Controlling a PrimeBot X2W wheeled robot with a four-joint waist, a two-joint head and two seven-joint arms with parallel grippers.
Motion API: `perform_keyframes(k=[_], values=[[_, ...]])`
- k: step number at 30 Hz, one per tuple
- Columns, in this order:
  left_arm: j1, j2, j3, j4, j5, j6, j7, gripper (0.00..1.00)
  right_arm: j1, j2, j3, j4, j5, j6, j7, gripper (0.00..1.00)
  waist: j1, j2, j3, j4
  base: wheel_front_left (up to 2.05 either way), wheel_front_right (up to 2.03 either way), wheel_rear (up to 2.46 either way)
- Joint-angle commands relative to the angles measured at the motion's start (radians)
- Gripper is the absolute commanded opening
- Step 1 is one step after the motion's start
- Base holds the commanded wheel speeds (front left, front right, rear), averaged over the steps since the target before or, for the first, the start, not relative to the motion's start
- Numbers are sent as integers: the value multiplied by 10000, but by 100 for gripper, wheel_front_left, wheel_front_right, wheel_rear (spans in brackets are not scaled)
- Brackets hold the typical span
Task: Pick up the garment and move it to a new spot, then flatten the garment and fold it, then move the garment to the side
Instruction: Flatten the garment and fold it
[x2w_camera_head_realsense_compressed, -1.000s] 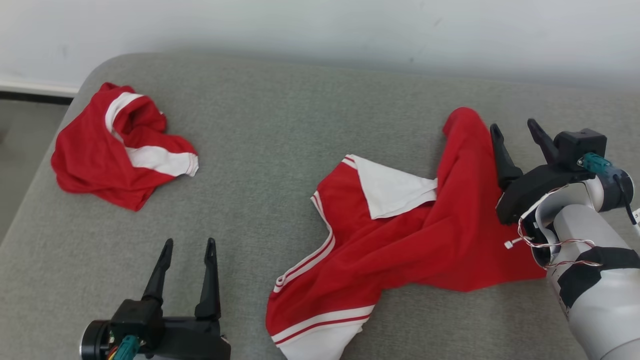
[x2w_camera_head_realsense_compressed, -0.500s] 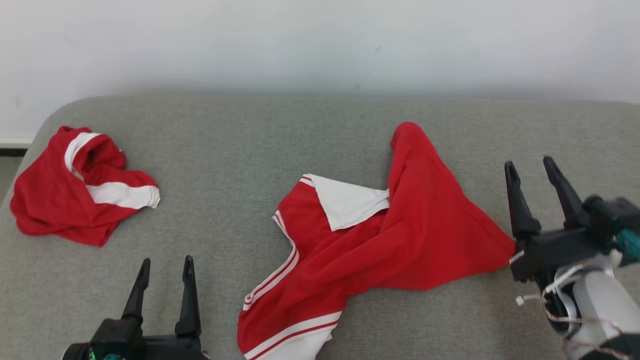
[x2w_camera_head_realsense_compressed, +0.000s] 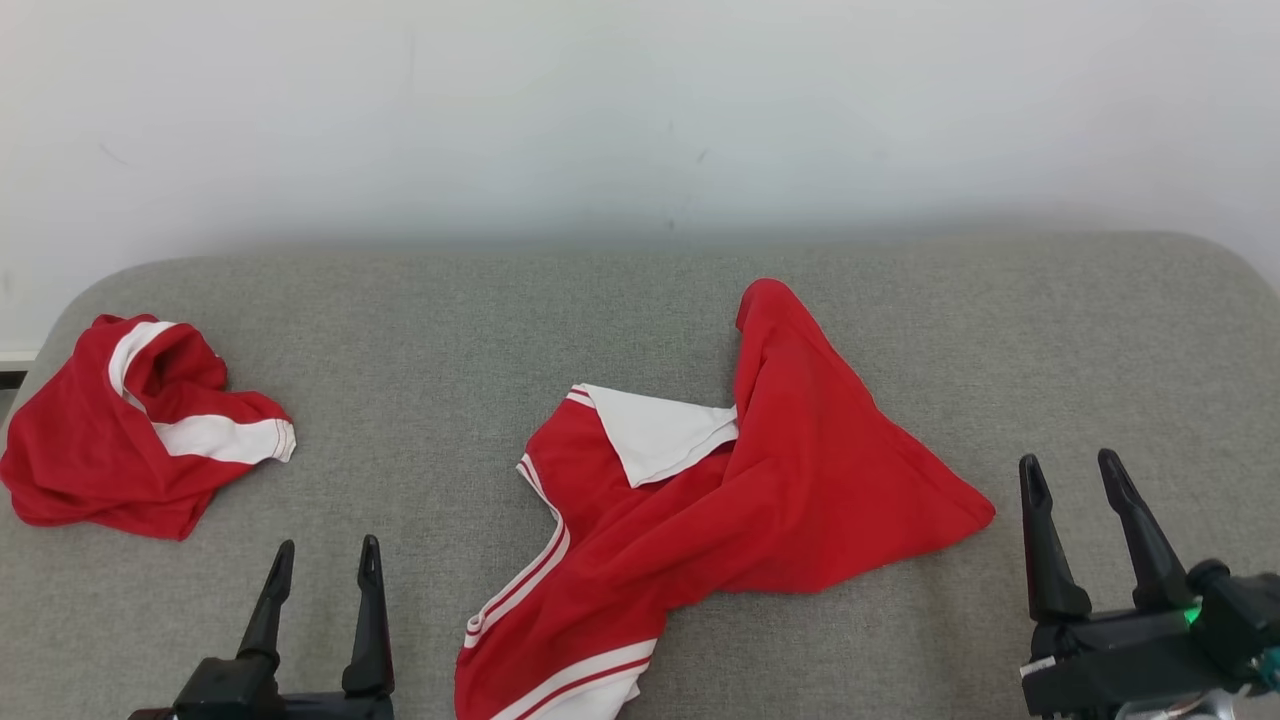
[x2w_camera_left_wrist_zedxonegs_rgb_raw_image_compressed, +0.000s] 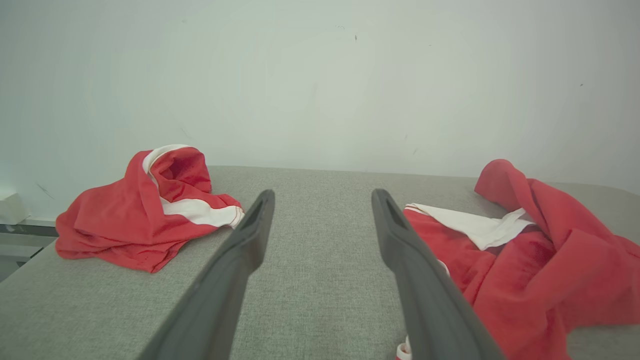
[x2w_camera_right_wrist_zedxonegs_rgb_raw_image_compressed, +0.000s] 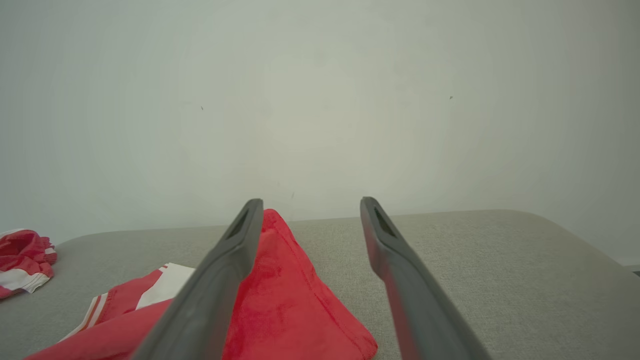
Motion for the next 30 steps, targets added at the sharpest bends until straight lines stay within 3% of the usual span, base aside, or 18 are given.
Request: perform_keyframes(k=[1,12,16,30], values=[[137,-4,25,35,100,-34,-34,100,298,104,-102,-234,-148,-26,-3,100,2,0,-55,-7,0,0,0],[373,-7,131,-35,214,-107,-34,100,1094,592,-486,-752,-452,-26,-3,100,2,0,-191,-36,0,0,0],[195,60,-438,308,424,-282,-34,100,1093,663,-406,-758,-459,-26,-3,100,2,0,-93,-159,0,0,0],[-1212,544,-1816,3465,238,-475,5,100,738,647,-424,-405,-343,-26,-4,100,2,0,502,-578,0,0,0]])
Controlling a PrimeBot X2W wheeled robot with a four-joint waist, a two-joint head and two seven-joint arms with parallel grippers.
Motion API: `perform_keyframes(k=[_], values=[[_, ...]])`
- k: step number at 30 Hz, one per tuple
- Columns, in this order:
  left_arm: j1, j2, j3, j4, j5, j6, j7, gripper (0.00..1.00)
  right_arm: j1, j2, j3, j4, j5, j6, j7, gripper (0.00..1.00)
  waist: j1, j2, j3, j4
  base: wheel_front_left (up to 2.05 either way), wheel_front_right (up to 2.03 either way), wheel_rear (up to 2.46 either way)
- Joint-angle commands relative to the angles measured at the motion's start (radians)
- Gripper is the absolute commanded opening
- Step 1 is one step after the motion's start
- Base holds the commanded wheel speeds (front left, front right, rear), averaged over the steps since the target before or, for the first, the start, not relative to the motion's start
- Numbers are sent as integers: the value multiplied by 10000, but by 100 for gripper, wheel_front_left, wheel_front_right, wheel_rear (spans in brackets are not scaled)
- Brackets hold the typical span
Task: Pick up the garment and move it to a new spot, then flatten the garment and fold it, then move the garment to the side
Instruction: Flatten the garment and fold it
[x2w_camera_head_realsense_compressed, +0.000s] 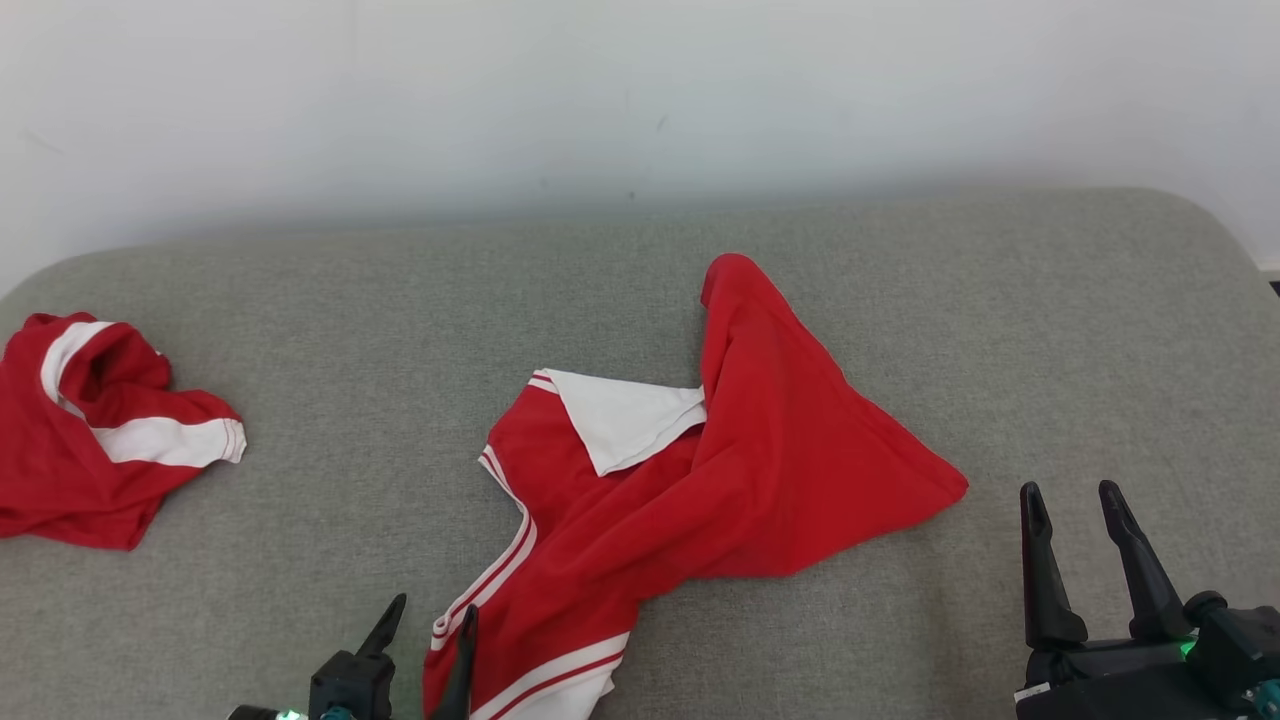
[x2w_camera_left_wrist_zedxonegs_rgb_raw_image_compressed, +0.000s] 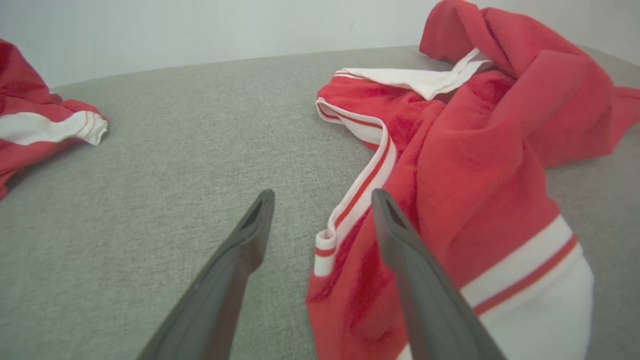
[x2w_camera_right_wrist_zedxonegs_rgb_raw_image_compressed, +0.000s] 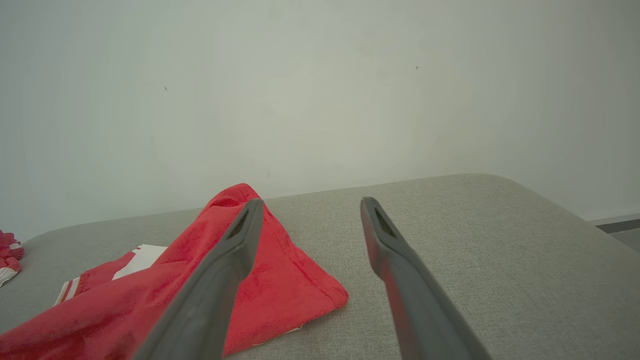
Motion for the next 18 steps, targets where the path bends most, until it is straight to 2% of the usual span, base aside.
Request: perform_keyframes(k=[1,7,8,9,18], values=[[-182,73,-45,233,-68,-58,2,100,-60,8,-16,32,29,-26,-4,100,-1,0,106,-113,0,0,0],[-626,149,-317,1600,-374,-45,125,100,-145,31,-41,90,33,-26,-4,100,-1,0,241,-212,0,0,0],[-723,153,-358,1767,-377,-46,106,28,-159,40,-38,89,30,-26,-4,100,-1,0,257,-223,0,0,0],[-851,161,-419,1865,-398,-48,85,0,-180,39,-48,85,40,-26,-4,100,-1,0,278,-233,0,0,0],[-2166,495,-667,1715,-577,-52,-28,0,-362,-18,-123,40,102,-26,-4,100,-1,0,492,-193,0,0,0]])
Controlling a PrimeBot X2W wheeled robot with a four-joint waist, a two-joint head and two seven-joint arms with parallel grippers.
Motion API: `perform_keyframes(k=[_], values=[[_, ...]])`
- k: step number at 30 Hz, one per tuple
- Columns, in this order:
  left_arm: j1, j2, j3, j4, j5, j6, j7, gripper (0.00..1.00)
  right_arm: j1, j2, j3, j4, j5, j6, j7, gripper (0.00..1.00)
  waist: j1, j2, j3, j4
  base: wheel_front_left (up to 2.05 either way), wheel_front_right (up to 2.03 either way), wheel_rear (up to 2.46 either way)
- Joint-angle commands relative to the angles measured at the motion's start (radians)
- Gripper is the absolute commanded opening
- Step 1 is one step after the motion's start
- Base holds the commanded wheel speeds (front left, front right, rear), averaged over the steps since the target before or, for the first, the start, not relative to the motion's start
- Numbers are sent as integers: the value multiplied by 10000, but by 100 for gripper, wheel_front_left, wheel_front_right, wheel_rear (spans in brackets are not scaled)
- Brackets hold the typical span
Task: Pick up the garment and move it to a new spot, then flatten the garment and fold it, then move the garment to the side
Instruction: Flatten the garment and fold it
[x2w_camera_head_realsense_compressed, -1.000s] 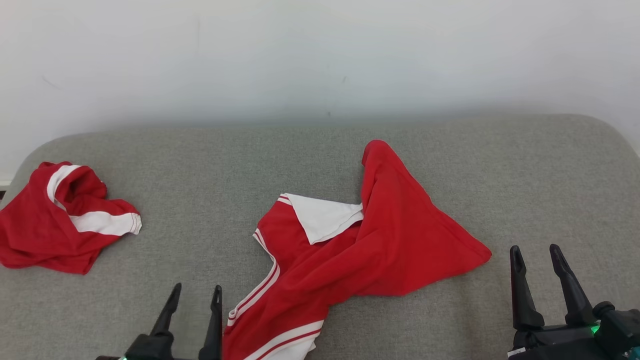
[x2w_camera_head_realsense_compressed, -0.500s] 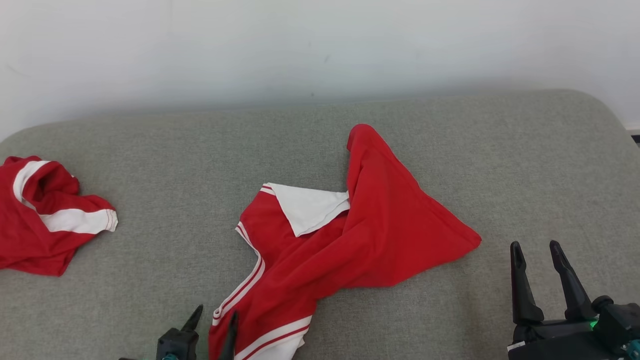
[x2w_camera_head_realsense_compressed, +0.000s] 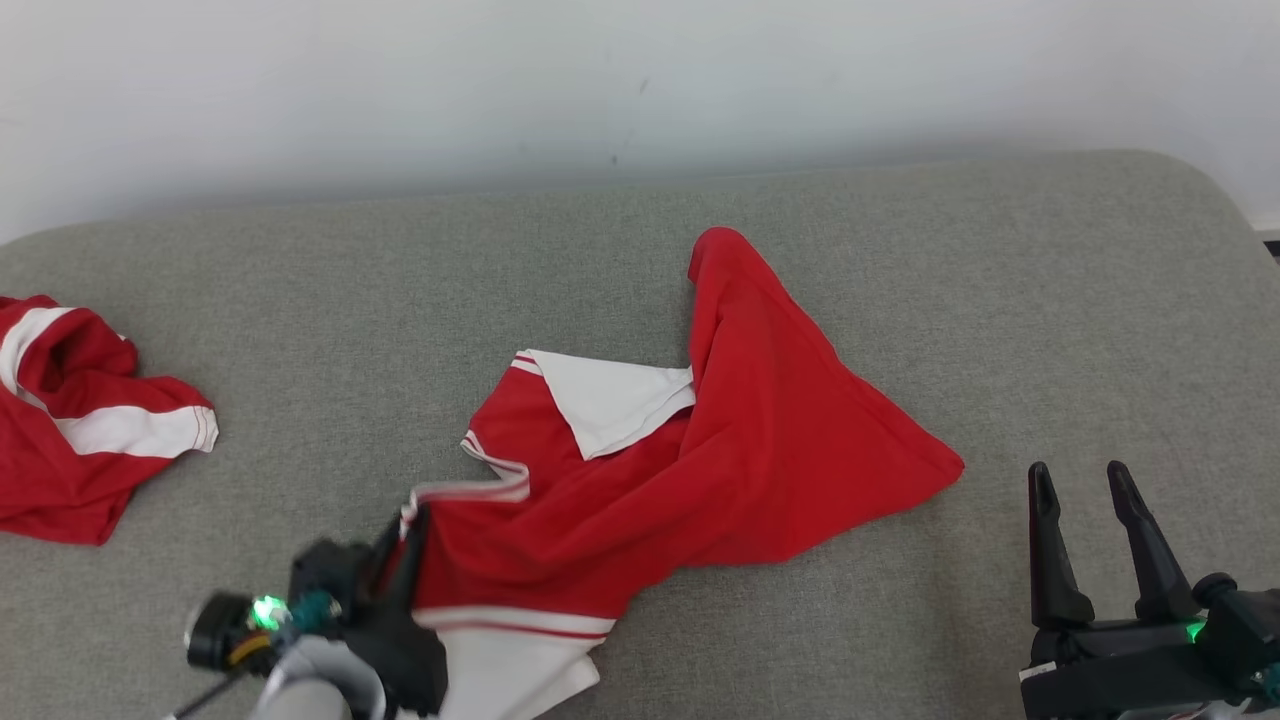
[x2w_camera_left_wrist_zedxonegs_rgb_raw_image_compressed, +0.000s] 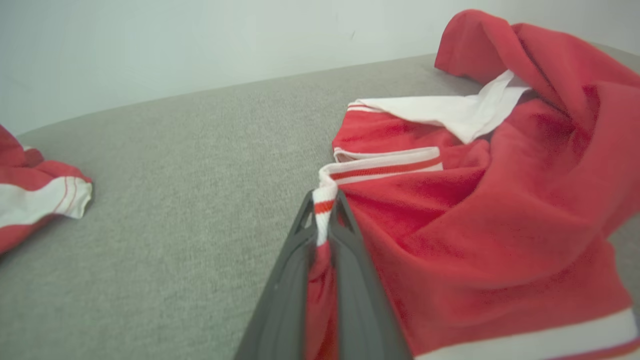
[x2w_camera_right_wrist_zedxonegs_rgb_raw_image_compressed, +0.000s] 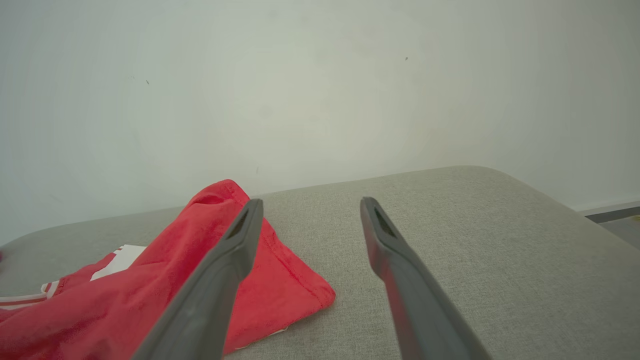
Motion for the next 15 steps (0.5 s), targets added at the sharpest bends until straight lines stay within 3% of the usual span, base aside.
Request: perform_keyframes(k=[1,10,11,12,15], values=[[-163,61,47,-65,-31,-6,-63,0,-108,-33,-29,-14,45,-26,-4,100,-1,-1,31,2,0,0,0],[-1338,638,629,-157,-152,84,-59,0,-403,-13,-6,165,56,-26,-4,100,-1,-1,262,-310,0,0,0],[-1385,699,672,-79,-117,137,-60,43,-445,1,23,193,52,-26,-4,100,-1,-1,283,-352,0,0,0],[-1402,707,697,-18,-71,158,-60,100,-481,12,35,220,52,-26,-4,100,-1,-1,300,-379,0,0,0],[-1278,691,871,-232,-33,308,-61,100,-519,55,31,280,54,-26,-4,100,-1,-1,304,-412,0,0,0]])
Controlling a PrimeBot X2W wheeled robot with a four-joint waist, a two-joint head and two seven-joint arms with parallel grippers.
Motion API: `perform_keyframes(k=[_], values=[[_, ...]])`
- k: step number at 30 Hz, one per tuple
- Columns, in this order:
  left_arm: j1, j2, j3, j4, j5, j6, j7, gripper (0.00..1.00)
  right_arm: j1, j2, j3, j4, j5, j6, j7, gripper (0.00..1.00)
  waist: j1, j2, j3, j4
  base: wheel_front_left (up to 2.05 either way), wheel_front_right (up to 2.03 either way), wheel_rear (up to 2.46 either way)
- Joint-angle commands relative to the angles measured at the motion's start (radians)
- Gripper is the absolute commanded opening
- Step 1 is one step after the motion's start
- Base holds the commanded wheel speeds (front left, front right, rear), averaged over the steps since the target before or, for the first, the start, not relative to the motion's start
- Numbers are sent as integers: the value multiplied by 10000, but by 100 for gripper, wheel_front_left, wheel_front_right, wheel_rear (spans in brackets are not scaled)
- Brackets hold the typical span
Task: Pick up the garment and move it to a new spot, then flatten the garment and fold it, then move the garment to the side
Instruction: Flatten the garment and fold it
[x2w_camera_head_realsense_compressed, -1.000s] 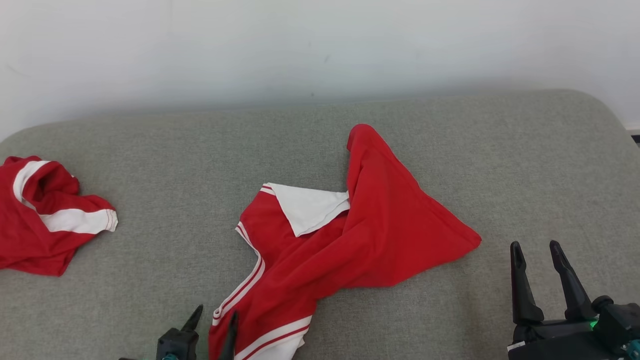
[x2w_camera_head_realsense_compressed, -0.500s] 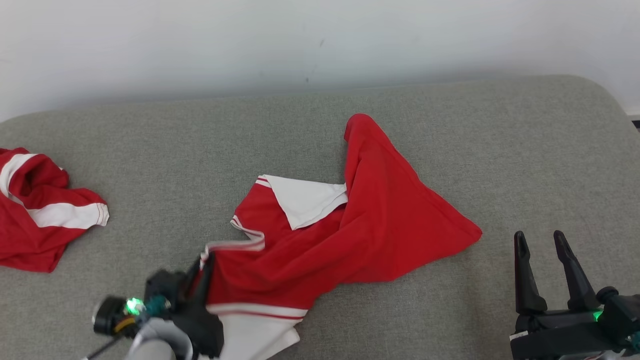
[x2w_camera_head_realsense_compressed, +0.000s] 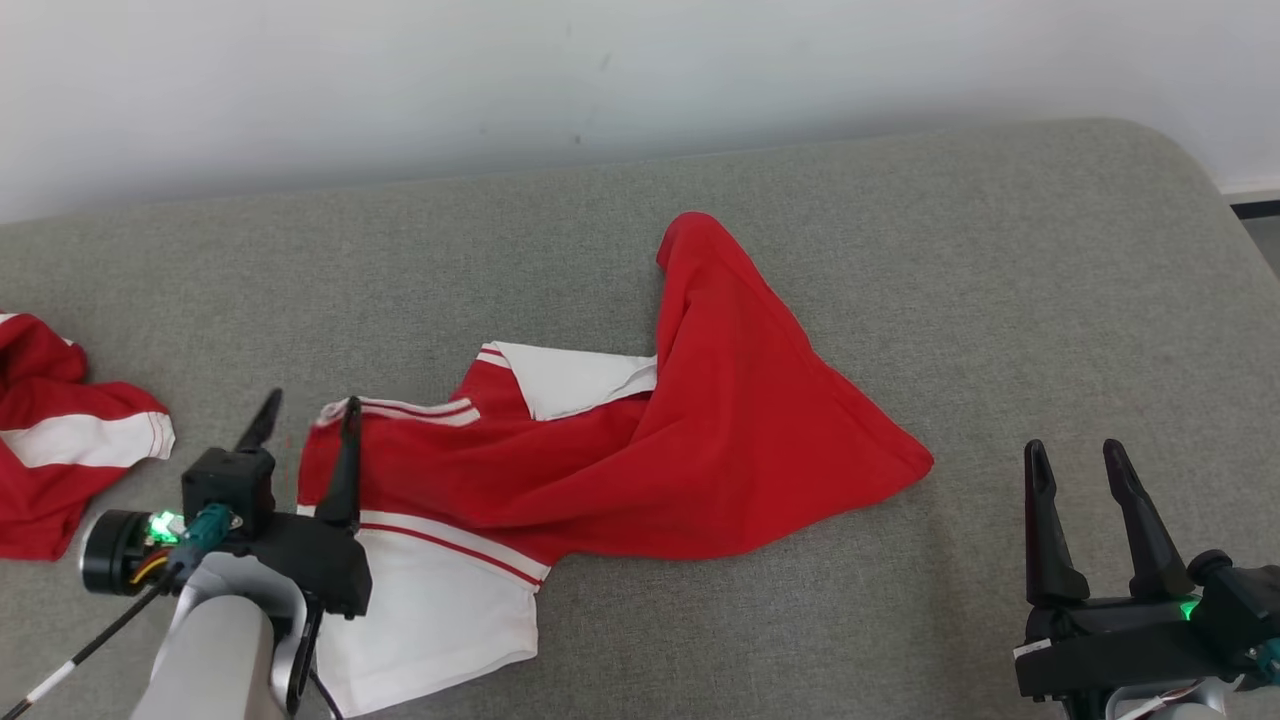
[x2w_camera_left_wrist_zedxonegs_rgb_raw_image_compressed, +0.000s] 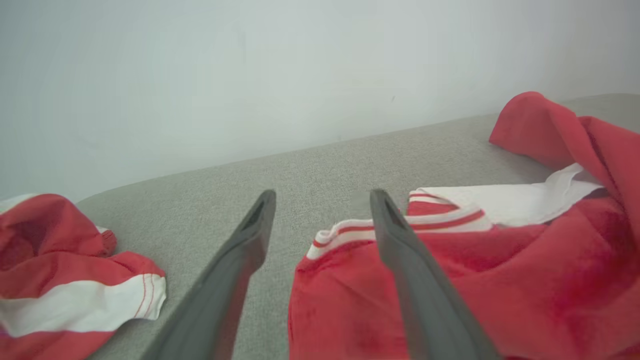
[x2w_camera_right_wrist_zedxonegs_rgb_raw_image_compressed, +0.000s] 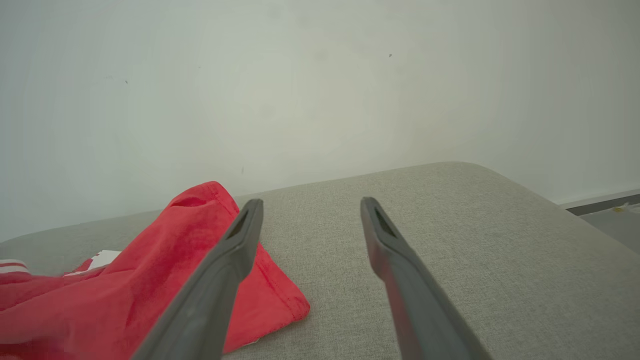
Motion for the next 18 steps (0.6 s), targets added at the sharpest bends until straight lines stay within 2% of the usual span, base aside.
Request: perform_keyframes(k=[1,12,18], values=[[121,1,152,-251,41,105,-30,100,-44,47,-39,27,-8,-26,-4,100,-1,-1,-10,10,0,0,0],[2092,-303,1228,-3343,305,560,-32,100,304,71,-175,61,-35,-26,-4,100,-1,-1,-717,568,0,0,0],[3404,-624,1588,-4776,497,610,-30,100,458,-61,-90,106,-58,-26,-4,100,-1,-1,-1053,826,0,0,0]])
